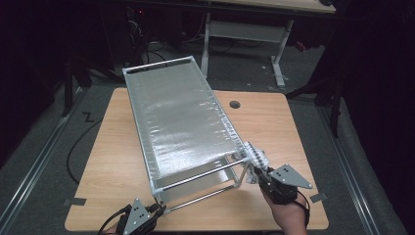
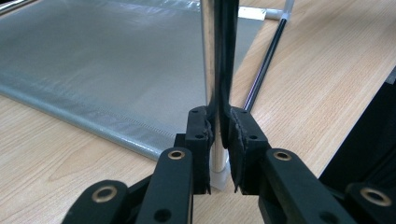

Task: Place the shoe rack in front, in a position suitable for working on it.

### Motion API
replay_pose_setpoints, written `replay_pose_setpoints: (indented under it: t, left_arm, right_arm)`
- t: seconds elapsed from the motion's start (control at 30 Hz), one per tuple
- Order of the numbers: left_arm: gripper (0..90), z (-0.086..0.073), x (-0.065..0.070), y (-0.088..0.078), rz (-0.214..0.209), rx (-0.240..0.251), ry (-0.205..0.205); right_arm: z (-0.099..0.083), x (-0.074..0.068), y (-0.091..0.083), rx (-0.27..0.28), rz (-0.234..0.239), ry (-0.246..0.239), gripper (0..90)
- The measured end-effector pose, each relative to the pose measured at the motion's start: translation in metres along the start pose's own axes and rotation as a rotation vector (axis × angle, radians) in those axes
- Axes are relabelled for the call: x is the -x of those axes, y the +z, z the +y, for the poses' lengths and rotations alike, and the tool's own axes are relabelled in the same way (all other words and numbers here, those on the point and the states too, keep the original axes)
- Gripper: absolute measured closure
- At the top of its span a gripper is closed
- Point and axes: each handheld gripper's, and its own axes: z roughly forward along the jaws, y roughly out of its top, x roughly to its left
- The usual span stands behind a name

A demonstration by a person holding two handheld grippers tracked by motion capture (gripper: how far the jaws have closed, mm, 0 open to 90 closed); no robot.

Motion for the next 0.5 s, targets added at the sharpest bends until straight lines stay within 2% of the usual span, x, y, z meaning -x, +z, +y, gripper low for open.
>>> replay_pose_setpoints:
  t: [0.1, 0.13, 0.17, 0.2, 0.37, 0.5]
  left_arm:
    - [78.5, 0.001, 0.001, 0.0, 0.005, -0.003, 0.006]
    - [78.5, 0.0, 0.007, 0.003, -0.01, 0.021, -0.064]
    - [78.5, 0.001, 0.002, 0.001, 0.007, -0.007, 0.01]
    - [78.6, 0.002, 0.003, 0.001, 0.002, -0.003, -0.001]
    - [78.9, 0.003, 0.002, 0.002, -0.005, -0.004, -0.002]
    - [79.0, 0.004, 0.002, 0.004, -0.009, -0.01, 0.011]
  right_arm:
    - [-0.001, -0.004, 0.001, -0.008, 0.011, -0.016, 76.1]
    - [-0.002, -0.004, 0.001, -0.011, 0.014, -0.014, 76.1]
    - [-0.002, -0.004, 0.001, -0.015, 0.015, -0.014, 76.1]
    - [-0.003, -0.004, 0.001, -0.017, 0.017, -0.012, 76.1]
    - [-0.007, -0.006, 0.003, -0.039, 0.025, -0.019, 76.1]
    - [-0.012, -0.009, 0.005, -0.061, 0.028, -0.027, 76.1]
